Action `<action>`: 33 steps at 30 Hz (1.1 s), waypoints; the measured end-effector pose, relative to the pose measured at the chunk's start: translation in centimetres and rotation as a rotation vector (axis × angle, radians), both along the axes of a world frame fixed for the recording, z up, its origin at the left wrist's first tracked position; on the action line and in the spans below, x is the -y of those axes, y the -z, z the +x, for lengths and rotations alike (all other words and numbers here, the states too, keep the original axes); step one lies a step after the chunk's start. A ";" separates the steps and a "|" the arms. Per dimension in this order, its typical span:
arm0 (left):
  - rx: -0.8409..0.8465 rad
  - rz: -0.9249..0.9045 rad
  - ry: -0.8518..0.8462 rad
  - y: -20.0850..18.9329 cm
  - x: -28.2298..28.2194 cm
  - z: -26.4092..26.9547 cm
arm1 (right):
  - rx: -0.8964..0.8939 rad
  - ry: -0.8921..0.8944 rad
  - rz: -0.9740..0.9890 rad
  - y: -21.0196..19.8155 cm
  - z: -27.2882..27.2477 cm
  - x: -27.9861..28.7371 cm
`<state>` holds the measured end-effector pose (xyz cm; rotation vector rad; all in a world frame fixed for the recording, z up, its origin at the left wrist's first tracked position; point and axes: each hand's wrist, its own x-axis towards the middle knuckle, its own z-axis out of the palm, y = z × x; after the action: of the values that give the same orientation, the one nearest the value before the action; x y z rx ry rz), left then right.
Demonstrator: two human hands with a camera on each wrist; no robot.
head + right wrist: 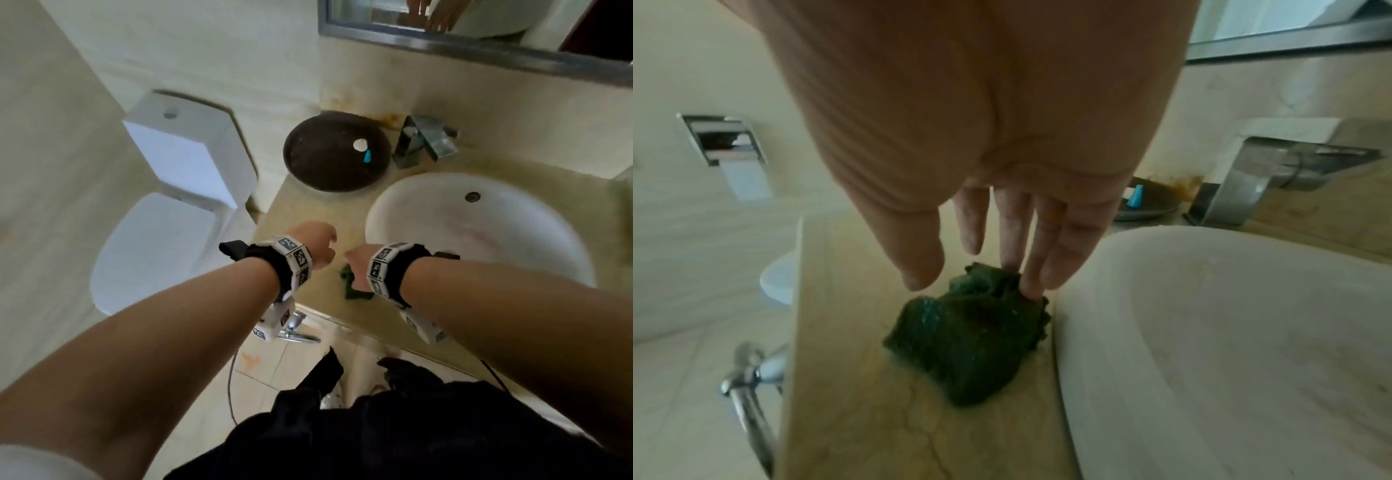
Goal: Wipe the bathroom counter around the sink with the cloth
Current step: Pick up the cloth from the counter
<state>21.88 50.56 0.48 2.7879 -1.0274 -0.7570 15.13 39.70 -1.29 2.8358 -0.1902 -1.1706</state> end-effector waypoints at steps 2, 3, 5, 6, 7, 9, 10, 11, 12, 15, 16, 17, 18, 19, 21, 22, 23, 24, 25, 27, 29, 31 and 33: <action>-0.043 0.026 -0.035 1.3 -1.5 0.0 | -0.060 -0.088 -0.071 3.2 1.1 0.3; -0.068 0.034 -0.049 1.9 -2.0 -0.1 | -0.071 -0.054 -0.060 4.6 1.4 0.9; -0.114 0.050 -0.061 2.7 -2.8 -0.3 | -0.093 -0.036 -0.077 4.4 1.4 1.2; -0.141 0.051 -0.064 3.0 -2.9 -0.5 | -0.129 -0.020 -0.063 2.4 0.6 0.6; -0.172 0.051 -0.069 3.2 -3.1 -0.7 | -0.139 -0.016 -0.053 1.6 0.1 0.5; -0.224 0.052 -0.083 3.7 -2.9 -1.5 | -0.103 -0.008 -0.046 1.4 -0.1 0.5; -0.244 0.047 -0.098 3.9 -2.6 -1.8 | -0.062 0.017 -0.011 1.6 0.0 0.6; -0.264 0.029 -0.131 4.0 -2.4 -2.2 | 0.016 0.060 0.042 1.9 0.2 0.9; -0.290 -0.007 -0.176 4.1 -2.0 -2.4 | 0.093 0.122 0.093 2.1 0.6 1.2; -0.373 -0.190 -0.311 3.0 -0.5 -2.6 | 0.260 0.286 0.296 0.7 1.7 1.7; -0.372 -0.246 -0.343 2.8 -0.1 -2.3 | 0.308 0.352 0.361 0.1 2.0 1.8; -0.365 -0.283 -0.363 2.5 0.5 -2.0 | 0.359 0.415 0.422 -0.4 2.2 2.3; -0.360 -0.310 -0.391 2.2 0.8 -1.6 | 0.402 0.456 0.455 -0.9 2.4 2.6; -0.370 -0.337 -0.423 1.9 1.1 -1.1 | 0.439 0.474 0.473 -1.4 2.6 3.2; -0.384 -0.380 -0.492 1.2 1.6 -0.1 | 0.462 0.512 0.488 -1.9 2.8 4.8; -0.367 -0.403 -0.521 0.9 1.9 0.5 | 0.467 0.538 0.496 -2.1 2.8 5.7; -0.349 -0.436 -0.548 0.5 2.1 1.1 | 0.487 0.551 0.510 -2.2 2.9 6.4; -0.330 -0.476 -0.577 0.2 2.3 1.6 | 0.505 0.557 0.517 -2.4 3.0 6.9; -0.308 -0.517 -0.590 -0.1 2.7 2.0 | 0.518 0.560 0.530 -2.5 3.1 7.4; -0.279 -0.568 -0.597 -0.4 3.4 2.7 | 0.500 0.568 0.562 -2.5 3.5 7.6; -0.260 -0.583 -0.570 -0.4 4.2 3.2 | 0.487 0.602 0.617 -2.5 4.0 7.3; -0.241 -0.603 -0.549 -0.5 4.9 4.3 | 0.480 0.672 0.709 -2.4 4.9 7.4; -0.212 -0.607 -0.569 -0.4 5.1 5.2 | 0.472 0.674 0.755 -2.5 5.5 7.7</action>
<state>27.09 45.43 0.91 2.2272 -0.3094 -0.5271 20.61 31.97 1.20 3.8673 -0.9828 -0.6718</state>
